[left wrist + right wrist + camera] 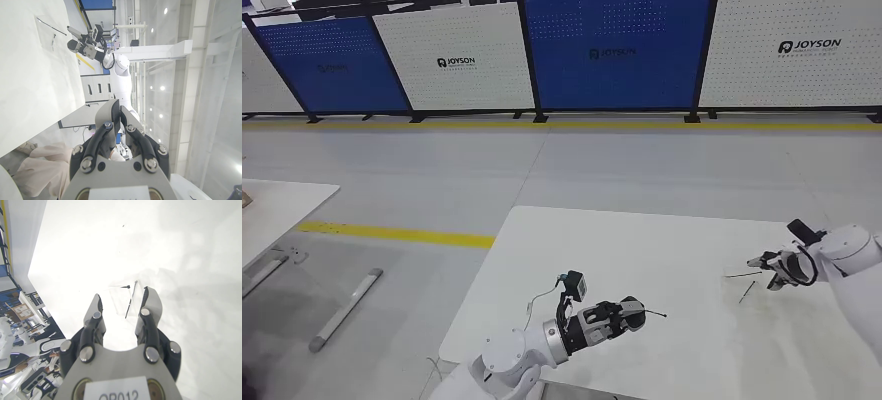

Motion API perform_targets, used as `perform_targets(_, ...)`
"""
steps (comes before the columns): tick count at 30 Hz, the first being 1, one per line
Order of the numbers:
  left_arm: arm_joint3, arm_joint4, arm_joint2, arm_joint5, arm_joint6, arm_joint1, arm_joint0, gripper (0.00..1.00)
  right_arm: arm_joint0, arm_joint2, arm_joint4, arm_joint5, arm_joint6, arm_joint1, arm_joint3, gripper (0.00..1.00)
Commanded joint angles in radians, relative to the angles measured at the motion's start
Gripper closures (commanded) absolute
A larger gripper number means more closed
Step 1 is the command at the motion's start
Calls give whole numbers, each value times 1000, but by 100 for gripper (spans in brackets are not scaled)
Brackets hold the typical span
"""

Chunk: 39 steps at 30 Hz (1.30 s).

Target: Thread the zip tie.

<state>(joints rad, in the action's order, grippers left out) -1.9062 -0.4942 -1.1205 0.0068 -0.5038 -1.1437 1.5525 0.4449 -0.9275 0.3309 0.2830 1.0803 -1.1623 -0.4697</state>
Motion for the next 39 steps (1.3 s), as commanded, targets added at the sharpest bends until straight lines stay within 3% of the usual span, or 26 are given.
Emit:
perform_targets(1, 0, 0, 0, 0, 0, 0, 0, 100, -7, 3, 0, 0, -7, -5, 18, 56)
perform_targets(20, 0, 0, 0, 0, 0, 0, 0, 100, -49, 15, 9, -2, -28, -33, 108, 72)
perform_targets(39, 0, 0, 0, 0, 0, 0, 0, 100, -81, 35, 38, 9, -40, -63, 175, 75)
